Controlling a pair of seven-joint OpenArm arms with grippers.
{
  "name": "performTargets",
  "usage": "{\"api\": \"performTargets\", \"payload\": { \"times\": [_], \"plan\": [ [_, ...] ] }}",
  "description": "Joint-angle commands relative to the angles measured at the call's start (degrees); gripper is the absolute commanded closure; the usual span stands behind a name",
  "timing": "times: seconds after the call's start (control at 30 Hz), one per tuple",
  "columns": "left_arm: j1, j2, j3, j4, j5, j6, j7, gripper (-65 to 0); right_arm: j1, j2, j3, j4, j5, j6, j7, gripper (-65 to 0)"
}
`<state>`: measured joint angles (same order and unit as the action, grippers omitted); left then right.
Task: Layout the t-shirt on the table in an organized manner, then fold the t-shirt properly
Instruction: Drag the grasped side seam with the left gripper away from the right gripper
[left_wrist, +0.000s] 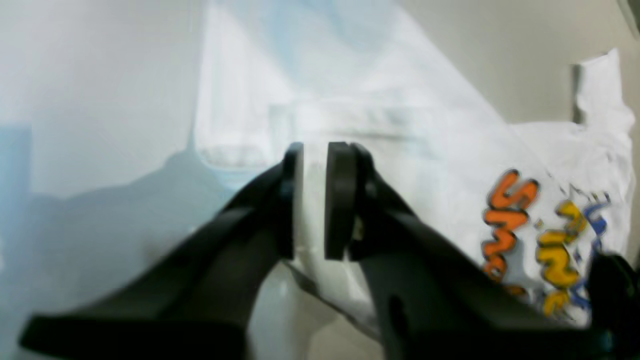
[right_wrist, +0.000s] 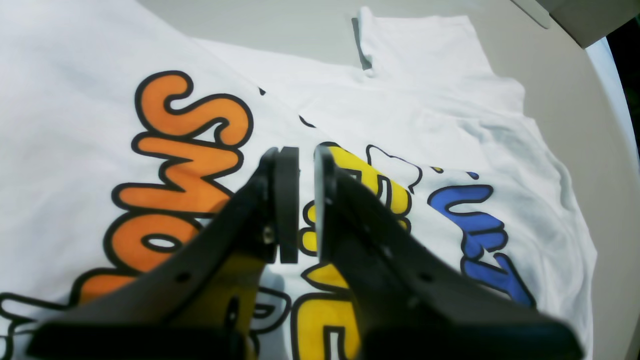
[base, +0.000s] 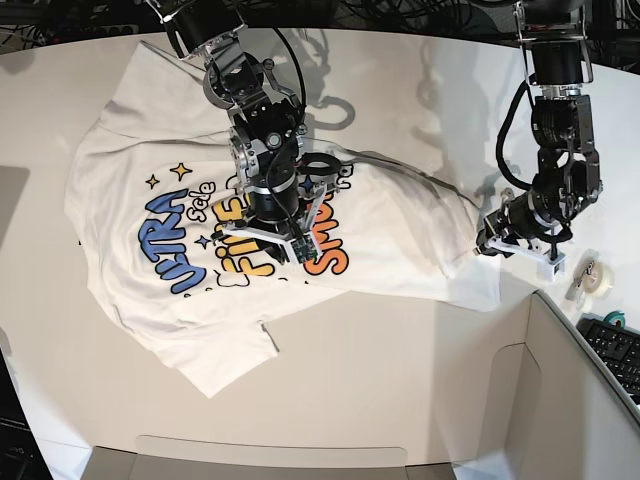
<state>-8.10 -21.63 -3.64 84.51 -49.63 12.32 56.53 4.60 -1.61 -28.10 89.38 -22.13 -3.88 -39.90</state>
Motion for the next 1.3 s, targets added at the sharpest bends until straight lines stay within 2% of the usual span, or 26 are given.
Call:
{"api": "performTargets", "payload": {
  "times": [0.0,0.17,0.47,0.8,0.93,1.27],
  "plan": [
    [-1.1,-0.9,0.7,-0.2,-0.3,-0.4,-1.9,-12.7,1.0,-0.4,0.0,1.0,-0.5,-0.3,1.4,-5.3],
    [-1.3,-0.8,1.1,-3.8,-0.4,-0.4,-4.3,-19.9,0.6,-0.4,0.0,1.0,-0.5,-0.3,1.4,-5.3],
    [-6.2,-0.7,1.1,-5.4,-0.5,-0.5,-4.2,-20.5,0.3,-0.4,0.0,1.0,-0.5,-0.3,1.4,-5.3],
    [-6.5,1.6,1.1,-9.1,-0.6,-0.6,-4.3,-24.0,0.3,-0.4,0.0,1.1,-0.5,-0.3,1.4,-5.3],
    [-6.5,1.6,0.7,-10.4,-0.5,-4.8,-4.4,-23.9,0.2,-0.3,0.0,1.1,-0.5,-0.3,1.4,-5.3],
    [-6.5,1.6,0.6,-10.7,-0.5,-5.2,-4.4,-23.7,-0.2,-0.3,0.0,1.1,-0.5,-0.3,1.4,-5.2]
  ]
}}
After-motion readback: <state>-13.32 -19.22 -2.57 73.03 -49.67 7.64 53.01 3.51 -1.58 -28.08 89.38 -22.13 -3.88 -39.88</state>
